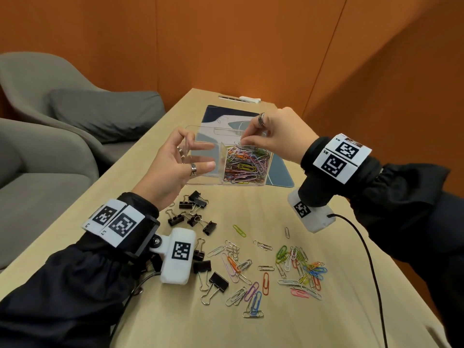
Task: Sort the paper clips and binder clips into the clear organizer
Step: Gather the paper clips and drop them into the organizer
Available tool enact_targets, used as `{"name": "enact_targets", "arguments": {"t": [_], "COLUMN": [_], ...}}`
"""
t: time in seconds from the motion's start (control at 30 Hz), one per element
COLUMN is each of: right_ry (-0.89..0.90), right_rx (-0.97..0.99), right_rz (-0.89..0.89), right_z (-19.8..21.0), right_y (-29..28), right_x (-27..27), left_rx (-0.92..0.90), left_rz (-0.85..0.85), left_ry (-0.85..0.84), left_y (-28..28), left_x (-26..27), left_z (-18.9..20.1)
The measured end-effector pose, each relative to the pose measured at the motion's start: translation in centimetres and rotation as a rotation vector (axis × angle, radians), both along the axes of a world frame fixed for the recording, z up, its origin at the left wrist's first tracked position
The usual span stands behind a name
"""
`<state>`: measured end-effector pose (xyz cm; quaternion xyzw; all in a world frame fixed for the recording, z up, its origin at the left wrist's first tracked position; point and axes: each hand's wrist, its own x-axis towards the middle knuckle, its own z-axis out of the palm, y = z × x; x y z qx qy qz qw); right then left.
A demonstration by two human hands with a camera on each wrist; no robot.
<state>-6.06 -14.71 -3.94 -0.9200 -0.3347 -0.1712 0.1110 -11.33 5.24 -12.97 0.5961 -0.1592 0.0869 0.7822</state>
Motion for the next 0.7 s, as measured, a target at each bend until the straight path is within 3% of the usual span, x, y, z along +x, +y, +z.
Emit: {"name": "enact_targets", "arguments": {"t": [0.13,0.3,0.53,0.7], "right_ry": [-0.036,0.042,0.2,0.079], "right_rx": [-0.078,0.0,-0.144,-0.139], "right_rz": [0.01,0.026,0.024,0.054], "right_z": [-0.2,0.3,1.3,1.1], "right_y": [-0.9,-2.2,-2.7,-2.5], "right_x": [-0.3,-0.3,-0.3,-0.5], "left_rx": [0.01,-0.009,0.017,0.036], "left_rz": [-0.005,-0.012,-0.013,0.008], "left_ry": [-0.006,0.006,-0.001,0.005], "left_y": [-0.2,0.0,-0.4,-0.3], "left_x": [0.0,0.0,0.0,0.0], "left_z": [0.0,0.0,-0.1,-0.1]}}
